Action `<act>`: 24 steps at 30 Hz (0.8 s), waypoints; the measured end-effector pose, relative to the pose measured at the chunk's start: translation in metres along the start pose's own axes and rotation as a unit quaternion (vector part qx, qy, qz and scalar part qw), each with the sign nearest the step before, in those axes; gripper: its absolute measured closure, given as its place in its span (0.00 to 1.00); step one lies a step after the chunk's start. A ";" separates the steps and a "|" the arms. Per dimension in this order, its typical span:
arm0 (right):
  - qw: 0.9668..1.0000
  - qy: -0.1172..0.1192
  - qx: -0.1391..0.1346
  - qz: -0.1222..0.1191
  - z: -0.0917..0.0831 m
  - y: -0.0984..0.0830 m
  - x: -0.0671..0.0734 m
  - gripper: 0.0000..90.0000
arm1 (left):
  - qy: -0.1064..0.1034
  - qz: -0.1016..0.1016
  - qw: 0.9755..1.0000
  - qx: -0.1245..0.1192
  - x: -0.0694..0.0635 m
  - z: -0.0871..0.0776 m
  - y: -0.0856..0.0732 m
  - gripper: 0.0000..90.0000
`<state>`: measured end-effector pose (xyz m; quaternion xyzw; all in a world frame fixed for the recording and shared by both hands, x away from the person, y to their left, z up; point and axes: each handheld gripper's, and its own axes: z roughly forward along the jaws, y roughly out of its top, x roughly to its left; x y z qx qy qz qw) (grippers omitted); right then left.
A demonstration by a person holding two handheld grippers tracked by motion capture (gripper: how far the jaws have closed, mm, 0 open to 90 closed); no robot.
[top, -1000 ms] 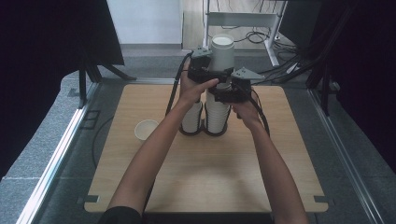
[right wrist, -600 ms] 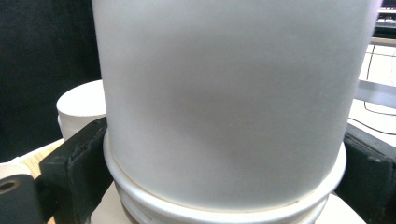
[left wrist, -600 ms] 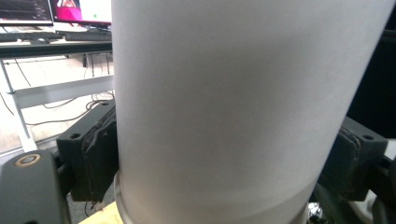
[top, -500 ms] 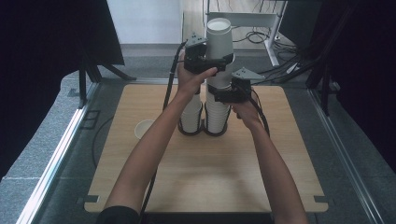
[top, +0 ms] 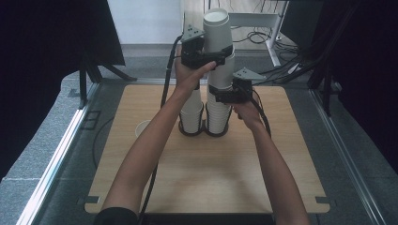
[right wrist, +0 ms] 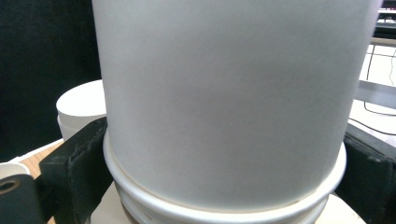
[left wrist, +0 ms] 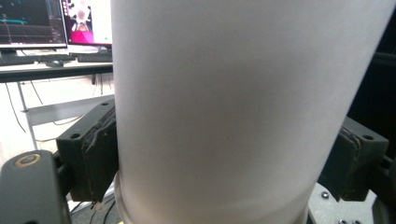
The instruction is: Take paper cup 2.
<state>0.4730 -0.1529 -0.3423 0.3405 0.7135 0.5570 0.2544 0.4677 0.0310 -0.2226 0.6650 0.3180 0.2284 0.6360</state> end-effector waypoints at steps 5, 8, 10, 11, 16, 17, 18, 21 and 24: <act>1.000 0.000 0.000 0.001 0.000 0.000 -0.001 0.04 | 0.007 0.004 1.000 -0.010 0.002 -0.010 0.007 0.14; 1.000 -0.001 -0.001 -0.001 0.001 0.000 -0.001 0.04 | 0.010 0.005 1.000 -0.016 0.005 -0.019 0.010 0.14; 1.000 -0.001 -0.001 -0.001 0.001 0.000 -0.001 0.04 | 0.006 -0.001 1.000 -0.020 0.007 -0.025 0.011 0.14; 1.000 -0.001 -0.001 0.000 0.001 0.000 -0.001 0.04 | 0.005 -0.003 1.000 -0.023 0.007 -0.028 0.011 0.14; 1.000 -0.001 -0.002 0.001 0.001 0.000 -0.001 0.04 | 0.007 0.011 1.000 -0.020 0.007 -0.040 0.007 0.14; 1.000 -0.001 -0.001 0.001 0.001 0.000 -0.001 0.04 | 0.006 0.012 1.000 -0.020 0.008 -0.042 0.005 0.14; 1.000 -0.002 -0.001 0.000 0.001 0.000 -0.001 0.04 | 0.006 0.013 1.000 -0.018 0.008 -0.044 0.003 0.14; 1.000 -0.001 0.002 -0.002 0.001 0.001 0.000 0.04 | 0.004 0.014 1.000 -0.013 0.011 -0.049 -0.002 0.14; 1.000 -0.001 0.003 -0.003 0.000 0.001 0.000 0.04 | 0.003 0.016 1.000 -0.011 0.013 -0.054 -0.008 0.14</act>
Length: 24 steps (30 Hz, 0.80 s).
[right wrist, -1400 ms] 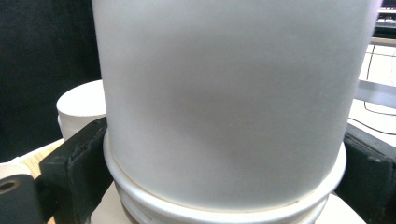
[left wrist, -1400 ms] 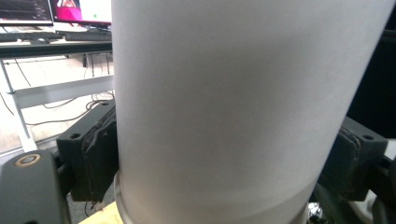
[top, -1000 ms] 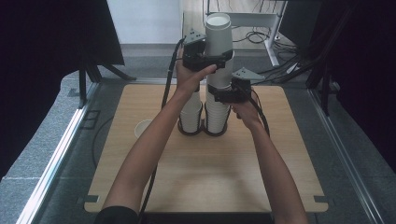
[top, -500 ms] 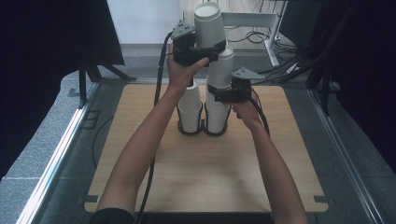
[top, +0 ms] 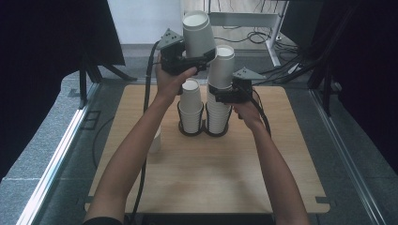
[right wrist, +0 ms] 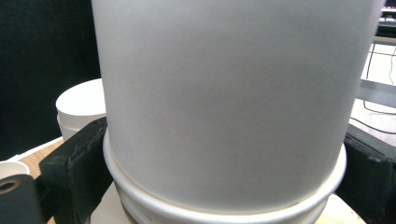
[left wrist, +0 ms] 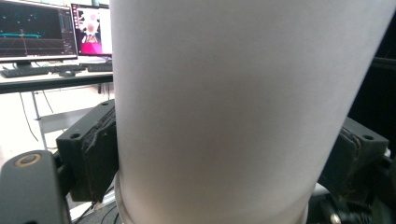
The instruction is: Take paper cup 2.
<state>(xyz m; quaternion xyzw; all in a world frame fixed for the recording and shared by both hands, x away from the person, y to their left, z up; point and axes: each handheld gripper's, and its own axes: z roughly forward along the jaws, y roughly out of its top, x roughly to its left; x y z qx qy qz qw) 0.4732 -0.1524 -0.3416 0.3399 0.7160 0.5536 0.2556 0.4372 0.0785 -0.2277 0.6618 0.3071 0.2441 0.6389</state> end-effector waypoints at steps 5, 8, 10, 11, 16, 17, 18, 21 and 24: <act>1.000 -0.001 0.001 -0.002 0.000 0.000 0.000 0.04 | -0.009 -0.002 1.000 0.000 0.001 -0.008 -0.009 0.14; 1.000 -0.001 0.003 -0.002 0.000 0.001 0.000 0.04 | -0.011 -0.002 1.000 0.001 0.001 -0.010 -0.013 0.14; 1.000 -0.001 0.004 -0.002 0.000 0.001 0.000 0.04 | -0.010 0.000 1.000 0.002 0.001 -0.012 -0.017 0.14; 1.000 -0.001 0.004 -0.002 0.000 0.001 0.000 0.04 | -0.010 0.000 1.000 0.002 0.000 -0.013 -0.018 0.14; 1.000 -0.002 0.006 -0.002 0.000 0.001 0.001 0.04 | -0.012 0.000 1.000 0.006 0.000 -0.017 -0.026 0.14; 1.000 -0.003 0.006 -0.002 0.000 0.001 0.001 0.04 | -0.012 0.000 1.000 0.006 0.000 -0.018 -0.027 0.14; 1.000 -0.003 0.006 -0.002 0.000 0.001 0.001 0.04 | -0.013 -0.001 1.000 0.007 -0.001 -0.019 -0.028 0.14; 1.000 -0.005 0.007 -0.003 0.000 0.002 0.001 0.04 | -0.015 0.000 1.000 0.008 -0.001 -0.022 -0.032 0.14; 1.000 -0.006 0.008 -0.003 0.000 0.002 0.002 0.04 | -0.016 0.004 1.000 0.011 -0.003 -0.025 -0.037 0.14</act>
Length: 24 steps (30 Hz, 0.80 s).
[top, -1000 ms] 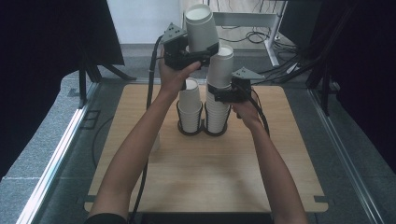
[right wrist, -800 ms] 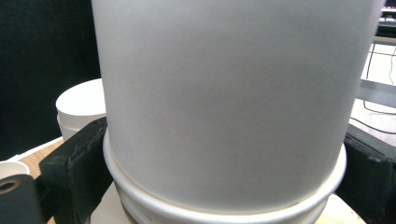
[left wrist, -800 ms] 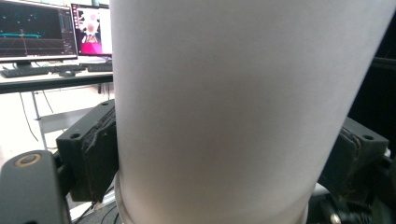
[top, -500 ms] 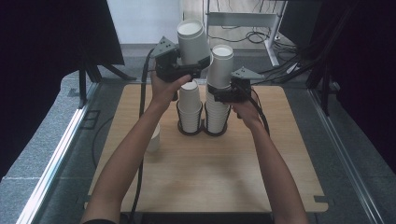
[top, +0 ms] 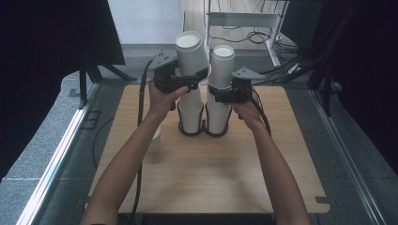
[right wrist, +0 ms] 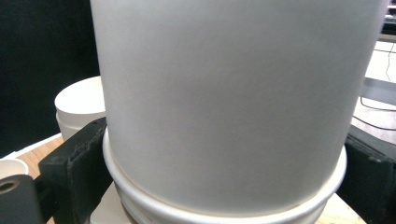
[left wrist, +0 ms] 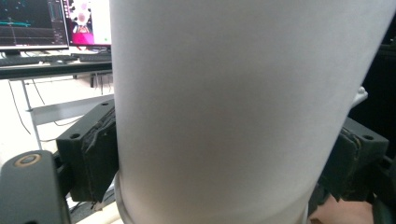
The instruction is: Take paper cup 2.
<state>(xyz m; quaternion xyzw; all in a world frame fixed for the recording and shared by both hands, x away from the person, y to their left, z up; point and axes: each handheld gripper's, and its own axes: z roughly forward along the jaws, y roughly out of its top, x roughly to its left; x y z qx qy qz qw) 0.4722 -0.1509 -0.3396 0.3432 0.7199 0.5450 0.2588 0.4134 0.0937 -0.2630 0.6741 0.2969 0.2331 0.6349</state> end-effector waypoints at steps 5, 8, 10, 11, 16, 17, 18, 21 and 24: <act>1.000 -0.007 0.003 0.000 0.000 0.000 0.002 0.04 | -0.002 0.000 1.000 0.003 -0.002 -0.003 -0.010 0.14; 1.000 -0.010 0.002 0.001 0.000 0.000 0.002 0.04 | -0.003 -0.004 1.000 0.004 -0.003 -0.004 -0.017 0.14; 1.000 -0.012 0.002 -0.002 0.000 0.001 0.003 0.04 | 0.003 0.005 1.000 0.009 -0.004 -0.005 -0.021 0.14; 1.000 -0.016 0.001 -0.004 -0.001 0.001 0.004 0.03 | 0.007 0.012 1.000 0.011 -0.005 -0.005 -0.024 0.14; 1.000 -0.028 -0.003 -0.011 -0.003 0.000 0.006 0.03 | 0.006 0.014 1.000 0.018 -0.012 -0.007 -0.036 0.14; 1.000 -0.029 -0.005 -0.011 -0.004 0.000 0.007 0.03 | 0.007 0.019 1.000 0.018 -0.013 -0.007 -0.039 0.14; 1.000 -0.028 -0.006 -0.011 -0.005 0.000 0.007 0.03 | 0.008 0.020 1.000 0.018 -0.014 -0.008 -0.041 0.14; 0.999 -0.029 -0.010 -0.013 -0.010 -0.001 0.007 0.03 | 0.009 0.021 1.000 0.019 -0.018 -0.011 -0.048 0.14; 0.999 -0.030 -0.018 -0.013 -0.016 -0.002 0.007 0.04 | 0.013 0.026 0.999 0.021 -0.022 -0.013 -0.054 0.14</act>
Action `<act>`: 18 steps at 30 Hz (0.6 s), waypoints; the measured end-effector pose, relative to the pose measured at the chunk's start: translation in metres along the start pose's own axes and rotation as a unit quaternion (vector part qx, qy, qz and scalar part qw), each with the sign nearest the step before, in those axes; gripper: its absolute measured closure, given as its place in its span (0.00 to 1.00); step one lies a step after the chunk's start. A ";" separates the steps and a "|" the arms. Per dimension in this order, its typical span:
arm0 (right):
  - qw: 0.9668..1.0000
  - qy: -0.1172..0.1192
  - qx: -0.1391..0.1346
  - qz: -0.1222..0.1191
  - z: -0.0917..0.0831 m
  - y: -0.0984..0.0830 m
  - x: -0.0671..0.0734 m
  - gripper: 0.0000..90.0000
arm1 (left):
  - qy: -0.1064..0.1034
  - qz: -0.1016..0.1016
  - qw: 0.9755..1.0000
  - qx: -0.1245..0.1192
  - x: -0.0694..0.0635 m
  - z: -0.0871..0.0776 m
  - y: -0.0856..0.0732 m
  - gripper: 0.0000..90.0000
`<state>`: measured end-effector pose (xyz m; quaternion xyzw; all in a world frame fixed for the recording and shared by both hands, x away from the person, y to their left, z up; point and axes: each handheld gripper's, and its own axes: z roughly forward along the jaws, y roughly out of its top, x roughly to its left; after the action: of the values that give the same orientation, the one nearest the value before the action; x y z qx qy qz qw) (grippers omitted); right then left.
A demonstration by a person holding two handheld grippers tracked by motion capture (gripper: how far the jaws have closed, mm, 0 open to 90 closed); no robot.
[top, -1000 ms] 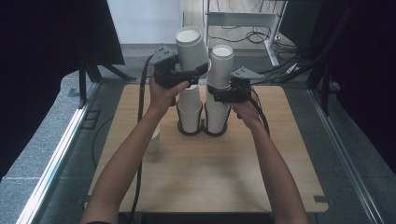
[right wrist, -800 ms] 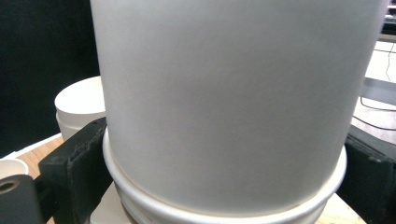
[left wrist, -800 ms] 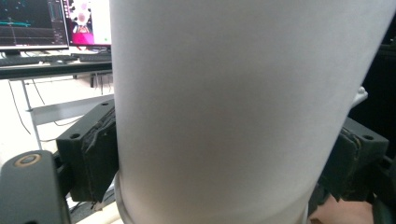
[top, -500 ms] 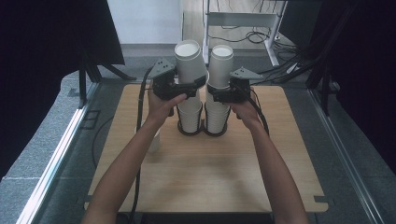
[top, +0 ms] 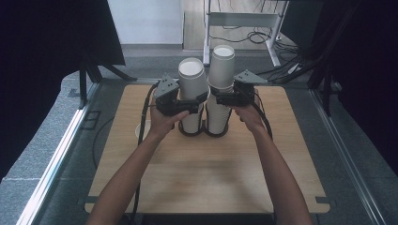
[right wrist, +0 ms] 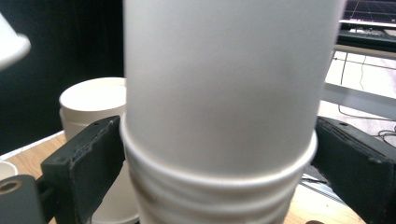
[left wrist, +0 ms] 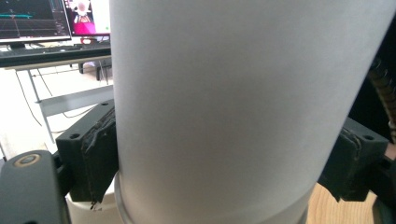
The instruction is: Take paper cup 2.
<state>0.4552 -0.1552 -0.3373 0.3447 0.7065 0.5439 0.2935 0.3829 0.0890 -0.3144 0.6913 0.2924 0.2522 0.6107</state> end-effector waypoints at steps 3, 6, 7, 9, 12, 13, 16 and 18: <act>1.000 0.000 -0.006 0.002 -0.007 -0.001 0.000 0.05 | 0.004 0.010 1.000 0.004 -0.005 -0.002 -0.007 0.14; 1.000 -0.001 -0.009 0.003 -0.014 -0.002 0.000 0.05 | 0.002 0.014 1.000 0.006 -0.009 -0.004 -0.014 0.14; 1.000 -0.002 -0.012 0.005 -0.017 -0.002 0.001 0.05 | 0.000 0.012 1.000 0.005 -0.009 -0.004 -0.016 0.14; 1.000 0.001 -0.016 0.006 -0.022 -0.003 0.002 0.06 | -0.002 0.009 1.000 0.005 -0.010 -0.006 -0.020 0.14; 1.000 0.003 -0.023 0.005 -0.028 -0.005 0.005 0.06 | -0.007 0.003 1.000 0.003 -0.011 -0.008 -0.026 0.14; 1.000 0.005 -0.025 0.004 -0.029 -0.006 0.006 0.06 | -0.007 0.003 1.000 0.003 -0.011 -0.009 -0.027 0.14; 1.000 0.007 -0.026 0.012 -0.034 -0.011 0.007 0.07 | -0.005 0.004 1.000 0.007 -0.013 -0.009 -0.032 0.14; 1.000 0.006 -0.024 0.012 -0.038 -0.015 0.009 0.08 | -0.006 0.004 1.000 0.009 -0.014 -0.009 -0.034 0.14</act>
<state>0.4174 -0.1721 -0.3434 0.3426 0.6911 0.5663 0.2904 0.3630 0.0883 -0.3471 0.6997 0.2880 0.2481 0.6050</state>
